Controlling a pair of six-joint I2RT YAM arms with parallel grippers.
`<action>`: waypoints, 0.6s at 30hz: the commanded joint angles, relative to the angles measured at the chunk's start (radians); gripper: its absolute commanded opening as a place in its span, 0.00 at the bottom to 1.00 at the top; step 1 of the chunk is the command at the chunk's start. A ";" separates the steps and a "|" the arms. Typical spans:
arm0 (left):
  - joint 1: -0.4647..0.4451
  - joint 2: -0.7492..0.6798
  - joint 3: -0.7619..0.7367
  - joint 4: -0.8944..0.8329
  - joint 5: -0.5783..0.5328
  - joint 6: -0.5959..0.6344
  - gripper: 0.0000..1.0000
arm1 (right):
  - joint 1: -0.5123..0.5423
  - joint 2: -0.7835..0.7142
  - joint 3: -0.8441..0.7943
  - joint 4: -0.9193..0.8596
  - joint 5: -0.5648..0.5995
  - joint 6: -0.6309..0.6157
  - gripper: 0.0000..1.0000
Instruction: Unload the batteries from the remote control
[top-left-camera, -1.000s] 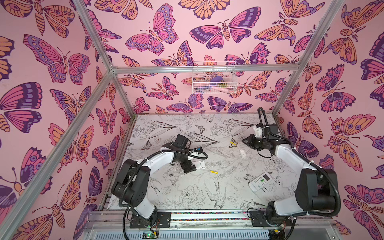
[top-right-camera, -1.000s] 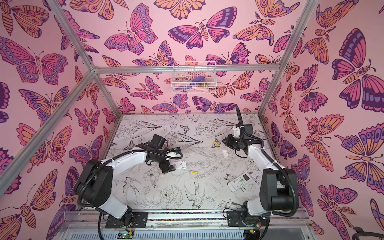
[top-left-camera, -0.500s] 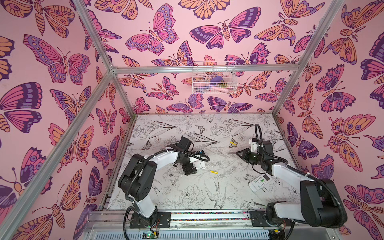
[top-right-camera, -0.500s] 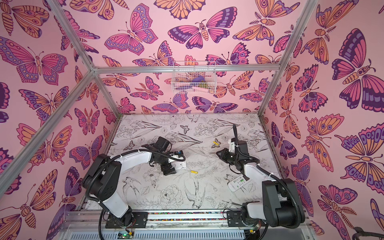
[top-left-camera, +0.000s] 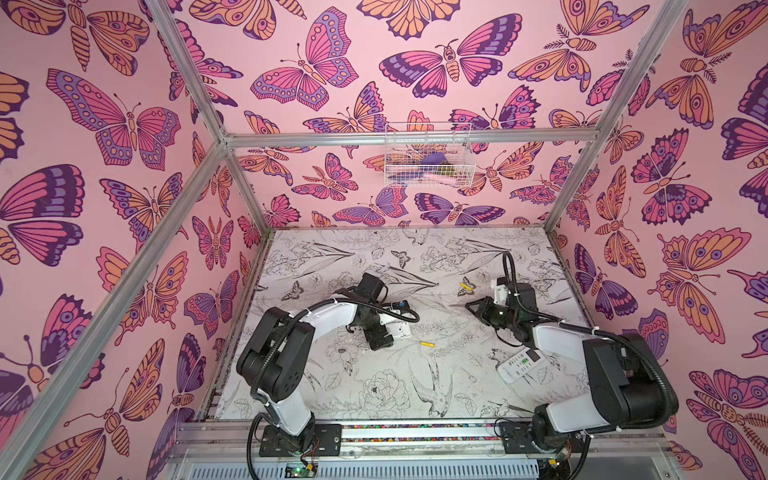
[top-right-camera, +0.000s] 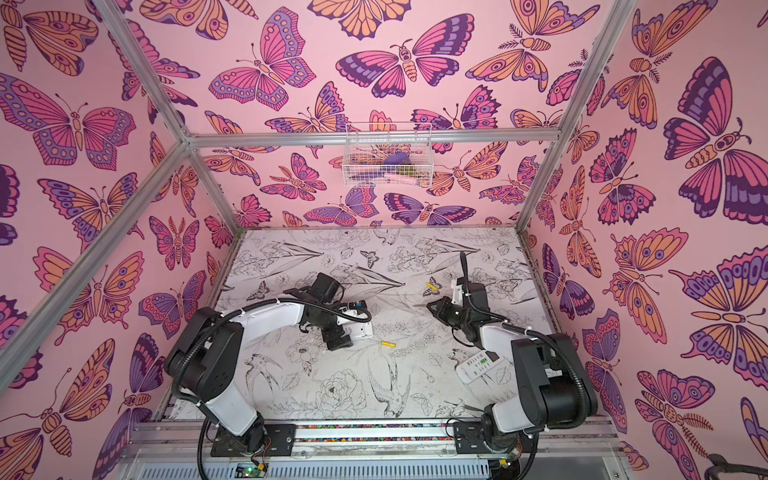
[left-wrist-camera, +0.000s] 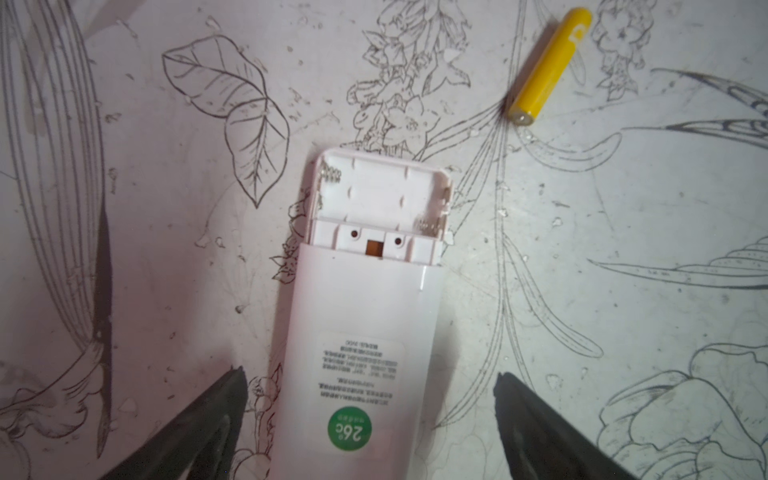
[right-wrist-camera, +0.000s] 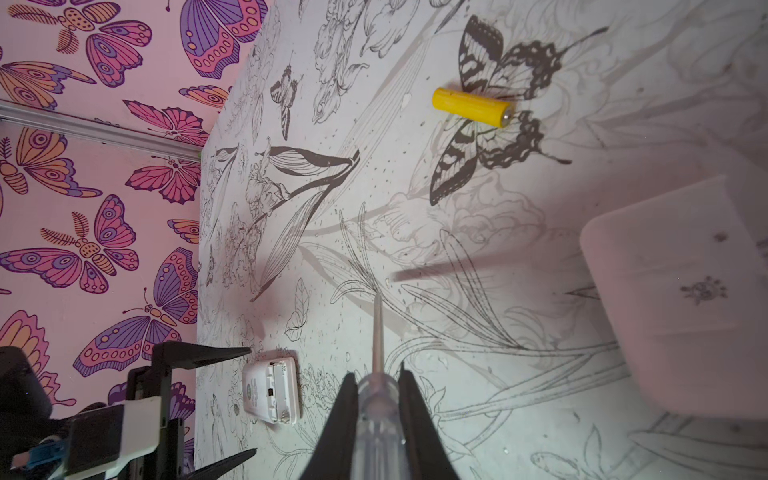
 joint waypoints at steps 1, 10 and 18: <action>-0.001 -0.049 -0.025 0.014 -0.006 -0.001 0.97 | 0.006 0.017 -0.016 0.061 0.000 0.020 0.00; 0.012 -0.085 -0.044 0.027 0.011 -0.007 0.99 | 0.006 0.000 -0.053 0.026 0.030 0.000 0.19; 0.023 -0.099 -0.038 0.027 0.007 -0.013 0.99 | 0.006 -0.004 -0.089 0.006 0.044 -0.020 0.30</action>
